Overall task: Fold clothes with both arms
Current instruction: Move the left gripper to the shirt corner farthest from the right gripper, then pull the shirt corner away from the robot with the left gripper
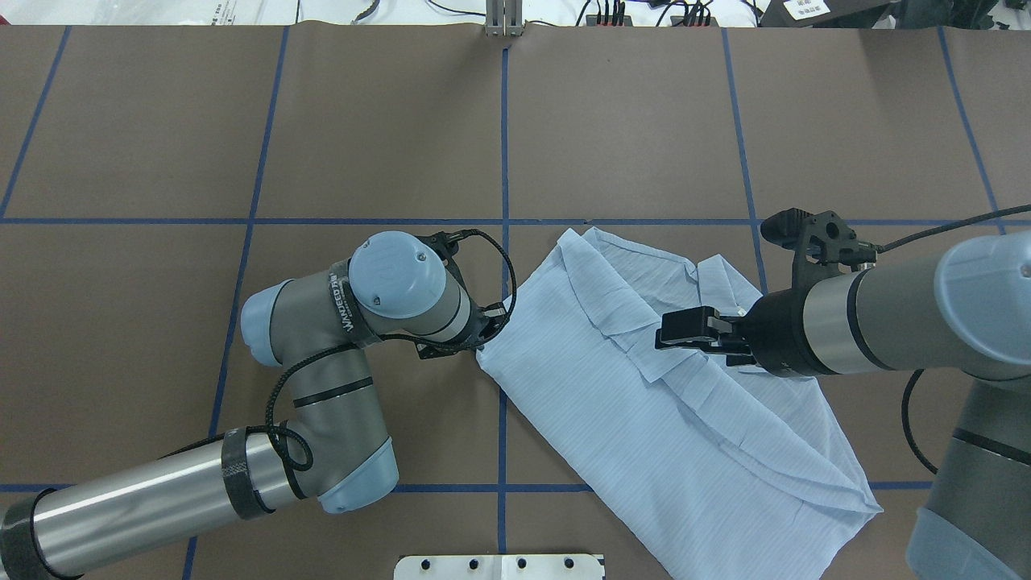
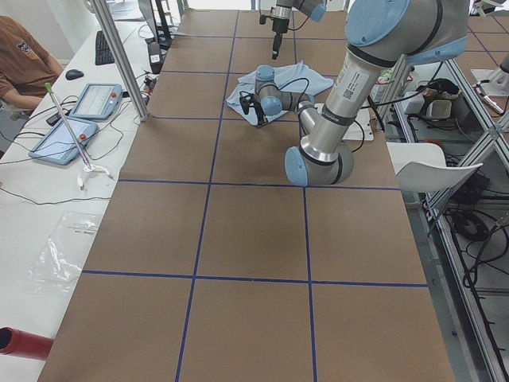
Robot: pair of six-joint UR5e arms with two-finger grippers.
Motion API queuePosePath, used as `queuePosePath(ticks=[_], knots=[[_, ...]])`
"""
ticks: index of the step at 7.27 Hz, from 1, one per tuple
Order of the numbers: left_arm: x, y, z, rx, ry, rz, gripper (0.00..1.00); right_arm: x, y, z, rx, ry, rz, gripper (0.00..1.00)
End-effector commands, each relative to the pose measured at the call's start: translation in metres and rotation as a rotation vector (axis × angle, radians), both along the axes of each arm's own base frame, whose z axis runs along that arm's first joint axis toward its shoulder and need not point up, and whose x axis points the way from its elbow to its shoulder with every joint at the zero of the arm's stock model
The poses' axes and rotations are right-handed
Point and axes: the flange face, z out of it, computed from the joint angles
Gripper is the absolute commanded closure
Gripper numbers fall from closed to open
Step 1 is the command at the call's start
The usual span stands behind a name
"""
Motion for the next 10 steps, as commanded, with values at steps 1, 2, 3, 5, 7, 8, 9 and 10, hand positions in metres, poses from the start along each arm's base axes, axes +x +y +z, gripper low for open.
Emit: queuePosePath(ticks=[1,2,3,5,7,8,9,10], knots=[[-0.010,0.001,-0.009,-0.010,-0.005,0.006,1.00,0.001,-0.004,0.003,-0.003,0.005,0.010,0.00],[-0.024,-0.024,-0.004,-0.015,-0.022,-0.035,1.00,-0.001,-0.008,0.007,-0.008,0.013,0.015,0.00],[-0.041,-0.051,0.000,-0.018,-0.029,-0.079,1.00,-0.002,-0.012,0.010,-0.013,0.021,0.019,0.00],[-0.069,-0.103,0.015,0.030,-0.071,-0.115,1.00,0.000,-0.016,0.010,-0.011,0.020,0.031,0.00],[-0.096,-0.175,0.028,0.085,-0.134,-0.144,1.00,-0.003,-0.023,0.009,-0.010,0.018,0.038,0.00],[-0.095,-0.218,0.024,0.099,-0.152,-0.163,1.00,-0.008,-0.025,0.014,-0.017,0.030,0.037,0.00],[-0.092,-0.251,0.034,0.128,-0.130,-0.184,1.00,-0.012,-0.028,0.016,-0.019,0.034,0.038,0.00],[-0.096,-0.271,0.040,0.174,-0.140,-0.205,1.00,-0.015,-0.030,0.021,-0.026,0.044,0.038,0.00]])
